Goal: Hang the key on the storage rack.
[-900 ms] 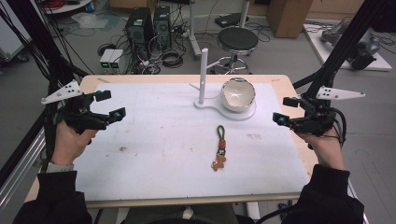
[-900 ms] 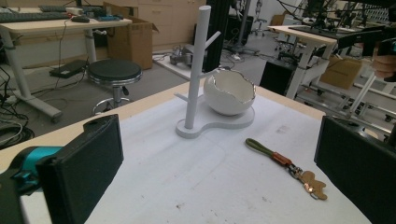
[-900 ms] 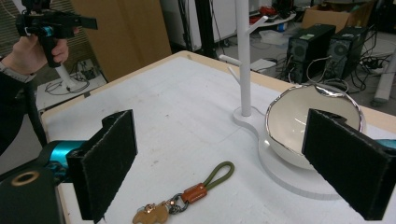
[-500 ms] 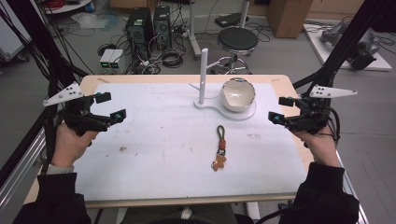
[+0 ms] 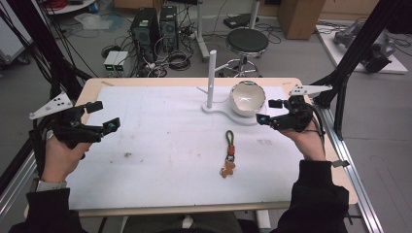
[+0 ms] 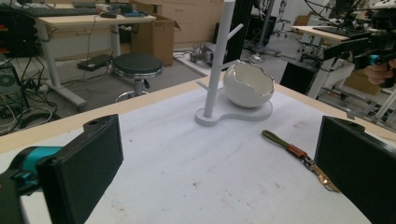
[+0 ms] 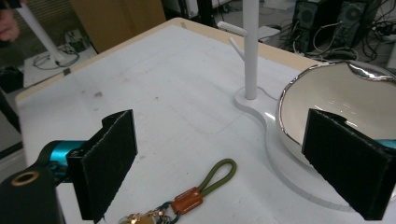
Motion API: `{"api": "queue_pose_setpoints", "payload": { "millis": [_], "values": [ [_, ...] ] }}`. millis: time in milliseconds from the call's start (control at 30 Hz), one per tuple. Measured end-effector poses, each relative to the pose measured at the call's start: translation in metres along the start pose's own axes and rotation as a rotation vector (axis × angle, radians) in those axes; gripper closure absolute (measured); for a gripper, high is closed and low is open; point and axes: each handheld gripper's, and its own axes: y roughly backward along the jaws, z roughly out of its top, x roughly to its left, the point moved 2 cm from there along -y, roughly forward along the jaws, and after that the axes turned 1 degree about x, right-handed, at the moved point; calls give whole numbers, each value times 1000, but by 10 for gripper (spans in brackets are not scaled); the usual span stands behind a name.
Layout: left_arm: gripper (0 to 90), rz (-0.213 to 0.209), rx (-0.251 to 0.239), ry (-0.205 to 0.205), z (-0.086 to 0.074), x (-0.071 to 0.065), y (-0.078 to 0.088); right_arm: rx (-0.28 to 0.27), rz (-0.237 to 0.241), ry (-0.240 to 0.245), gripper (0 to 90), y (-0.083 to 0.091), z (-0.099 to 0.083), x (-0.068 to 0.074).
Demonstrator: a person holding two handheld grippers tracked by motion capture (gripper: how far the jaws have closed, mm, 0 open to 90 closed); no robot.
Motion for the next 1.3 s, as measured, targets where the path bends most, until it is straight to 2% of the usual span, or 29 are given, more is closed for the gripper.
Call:
{"api": "queue_pose_setpoints", "payload": {
  "millis": [33, 200, 333, 400, 533, 600, 667, 733, 767, 800, 833, 867, 900, 967, 1067, 1100, 1200, 1300],
  "values": [
    [17, -13, 3, -3, -1, 0, 1, 3, -19, 7, 99, -3, 0, 0],
    [17, -22, 13, -8, -3, -1, 0, 16, -44, -12, 99, -9, -3, -5],
    [17, -23, 26, -9, -4, -2, -5, 32, -103, -58, 99, -21, -14, -13],
    [17, -26, 27, -6, -4, -2, -5, 35, -110, -65, 99, -25, -17, -14],
    [17, -24, 24, -3, -3, -1, -6, 61, -151, -69, 99, -47, -29, -15],
    [17, -22, 27, -5, -3, -1, -5, 86, -164, -75, 99, -57, -34, -14],
    [17, -24, 27, -3, -3, -1, -5, 106, -157, -60, 99, -69, -41, -14],
    [17, -24, 29, -3, -3, -1, -6, 145, -147, -68, 99, -80, -48, -14],
    [17, -23, 29, -3, -4, -1, -6, 180, -141, -77, 99, -87, -51, -15],
    [17, -23, 29, -3, -4, -1, -6, 180, -141, -77, 99, -87, -51, -15],
    [17, -22, 29, -1, -4, -1, -6, 229, -156, -65, 99, -98, -56, -14],
    [17, -22, 29, -1, -4, -1, -6, 229, -156, -65, 99, -98, -56, -14],
    [17, -22, 35, -2, -5, -1, -6, 266, -185, -56, 99, -109, -61, -14],
    [17, -19, 36, 1, -6, 0, -6, 302, -199, -54, 99, -119, -66, -15],
    [17, -16, 39, 3, -7, 0, -5, 322, -205, -60, 99, -127, -70, -17],
    [17, -13, 39, 8, -8, 1, -4, 328, -234, -54, 99, -131, -72, -19],
    [17, -11, 43, 8, -9, 1, -4, 327, -254, -59, 99, -135, -73, -21],
    [17, -9, 52, 13, -11, 2, -4, 340, -251, -99, 100, -143, -79, -25]
  ]
}}
